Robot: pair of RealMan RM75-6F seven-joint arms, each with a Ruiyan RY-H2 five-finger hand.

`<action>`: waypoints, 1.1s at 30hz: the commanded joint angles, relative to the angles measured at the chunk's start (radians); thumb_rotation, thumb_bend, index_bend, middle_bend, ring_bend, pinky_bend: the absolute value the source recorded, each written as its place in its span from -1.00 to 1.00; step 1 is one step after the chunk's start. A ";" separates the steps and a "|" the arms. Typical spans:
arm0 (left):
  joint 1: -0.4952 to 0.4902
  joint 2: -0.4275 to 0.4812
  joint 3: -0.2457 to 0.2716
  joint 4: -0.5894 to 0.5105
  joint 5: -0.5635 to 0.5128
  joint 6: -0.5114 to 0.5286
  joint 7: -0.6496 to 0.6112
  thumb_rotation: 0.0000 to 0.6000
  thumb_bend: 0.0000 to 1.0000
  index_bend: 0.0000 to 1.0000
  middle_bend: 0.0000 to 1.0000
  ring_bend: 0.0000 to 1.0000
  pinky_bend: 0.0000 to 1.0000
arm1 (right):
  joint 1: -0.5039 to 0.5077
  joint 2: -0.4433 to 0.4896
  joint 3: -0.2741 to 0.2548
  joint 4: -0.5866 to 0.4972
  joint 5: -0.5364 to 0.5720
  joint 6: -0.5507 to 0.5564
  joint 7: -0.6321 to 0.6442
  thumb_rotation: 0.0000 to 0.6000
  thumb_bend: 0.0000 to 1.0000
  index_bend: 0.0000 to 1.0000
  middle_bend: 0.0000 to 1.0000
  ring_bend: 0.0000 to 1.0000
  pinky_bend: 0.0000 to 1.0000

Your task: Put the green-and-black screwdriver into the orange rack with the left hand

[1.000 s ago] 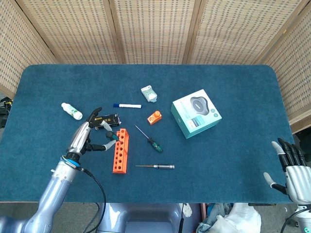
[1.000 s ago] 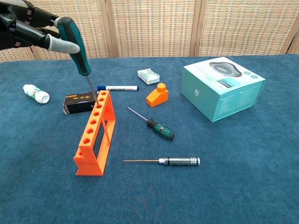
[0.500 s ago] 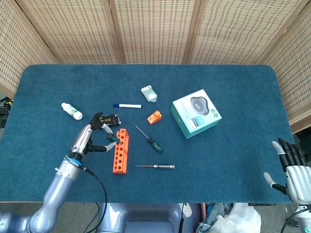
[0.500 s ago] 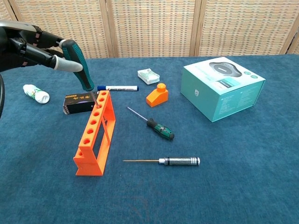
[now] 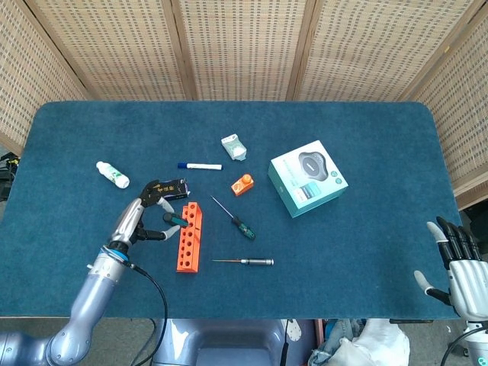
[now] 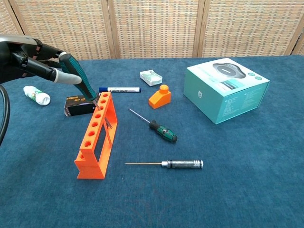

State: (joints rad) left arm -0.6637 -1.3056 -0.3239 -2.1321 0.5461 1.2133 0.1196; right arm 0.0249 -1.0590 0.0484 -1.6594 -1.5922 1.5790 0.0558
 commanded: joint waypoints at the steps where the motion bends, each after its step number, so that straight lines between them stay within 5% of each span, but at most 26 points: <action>1: 0.000 -0.004 0.002 0.005 -0.002 -0.004 -0.001 1.00 -0.42 0.17 -0.95 -1.00 -1.00 | 0.000 0.000 0.000 0.000 0.000 0.000 0.000 1.00 -0.49 -1.00 -1.00 -1.00 -1.00; 20: -0.020 -0.046 0.014 0.079 -0.045 -0.044 0.020 1.00 -0.42 0.16 -0.98 -1.00 -1.00 | 0.001 0.000 0.000 0.003 0.000 -0.001 0.005 1.00 -0.49 -1.00 -1.00 -1.00 -1.00; 33: -0.024 -0.044 0.007 0.093 -0.046 -0.069 0.014 1.00 -0.41 -0.18 -1.00 -1.00 -1.00 | 0.001 -0.001 0.000 0.003 0.000 -0.001 0.005 1.00 -0.49 -1.00 -1.00 -1.00 -1.00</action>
State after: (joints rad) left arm -0.6884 -1.3501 -0.3172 -2.0385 0.5000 1.1446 0.1338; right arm 0.0256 -1.0598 0.0484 -1.6561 -1.5919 1.5778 0.0609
